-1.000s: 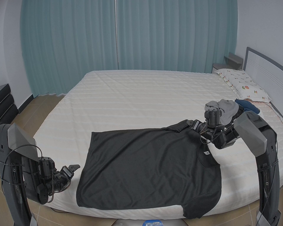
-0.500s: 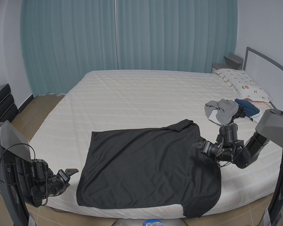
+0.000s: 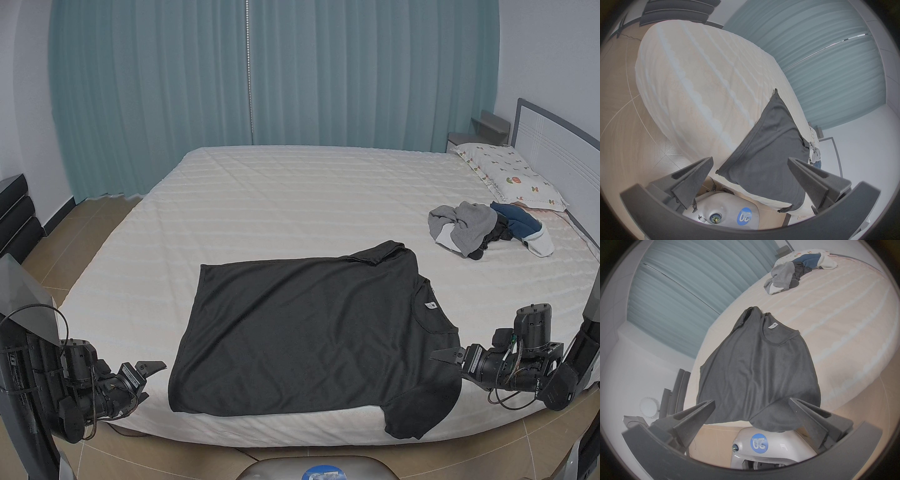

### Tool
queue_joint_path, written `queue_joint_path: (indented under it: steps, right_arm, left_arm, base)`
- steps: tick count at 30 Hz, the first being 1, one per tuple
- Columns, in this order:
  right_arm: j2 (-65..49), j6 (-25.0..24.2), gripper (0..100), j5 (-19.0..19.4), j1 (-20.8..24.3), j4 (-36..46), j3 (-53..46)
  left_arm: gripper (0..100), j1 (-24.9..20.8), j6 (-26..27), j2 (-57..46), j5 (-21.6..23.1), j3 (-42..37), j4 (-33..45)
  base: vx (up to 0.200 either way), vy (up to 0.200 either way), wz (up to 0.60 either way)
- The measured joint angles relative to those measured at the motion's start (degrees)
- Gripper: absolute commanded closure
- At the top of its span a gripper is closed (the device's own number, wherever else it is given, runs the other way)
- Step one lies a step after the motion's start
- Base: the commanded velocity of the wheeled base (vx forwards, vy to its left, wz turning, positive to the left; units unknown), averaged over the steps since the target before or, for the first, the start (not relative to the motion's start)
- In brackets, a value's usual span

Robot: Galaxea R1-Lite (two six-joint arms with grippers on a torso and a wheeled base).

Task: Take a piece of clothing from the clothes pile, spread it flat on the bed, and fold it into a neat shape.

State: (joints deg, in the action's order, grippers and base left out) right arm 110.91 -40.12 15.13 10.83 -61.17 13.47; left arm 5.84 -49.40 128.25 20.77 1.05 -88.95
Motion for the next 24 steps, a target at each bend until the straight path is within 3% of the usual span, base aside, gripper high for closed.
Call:
queue_joint_path:
  steps: [2,9,15,17,24]
  right_arm:
    - [0.5,-0.1,0,0.7,-1.1,-2.7,-1.9]
    - [5.7,1.7,0,1.2,-4.3,-10.7,-5.0]
    - [14.3,5.7,0,2.0,-6.1,-25.3,-8.1]
    - [17.0,6.7,0,2.2,-6.5,-27.5,-9.0]
    - [21.5,7.4,0,5.0,-7.2,-27.8,-10.8]
  left_arm:
    - [0,-0.3,-0.1,-0.1,0.0,0.0,0.0]
    - [0,-1.8,-0.3,-0.1,-0.4,0.0,0.0]
    - [0,-3.6,-0.2,-0.1,-0.5,0.0,0.0]
    - [0,-4.2,-0.1,-0.1,-0.5,0.0,0.0]
    - [0,-5.7,-0.1,0.0,-0.6,0.0,0.0]
  base:
    - [0.0,0.0,0.0]
    - [0.0,-0.2,0.0]
    - [0.0,-0.2,0.0]
    - [0.0,-0.2,0.0]
    - [0.0,0.0,0.0]
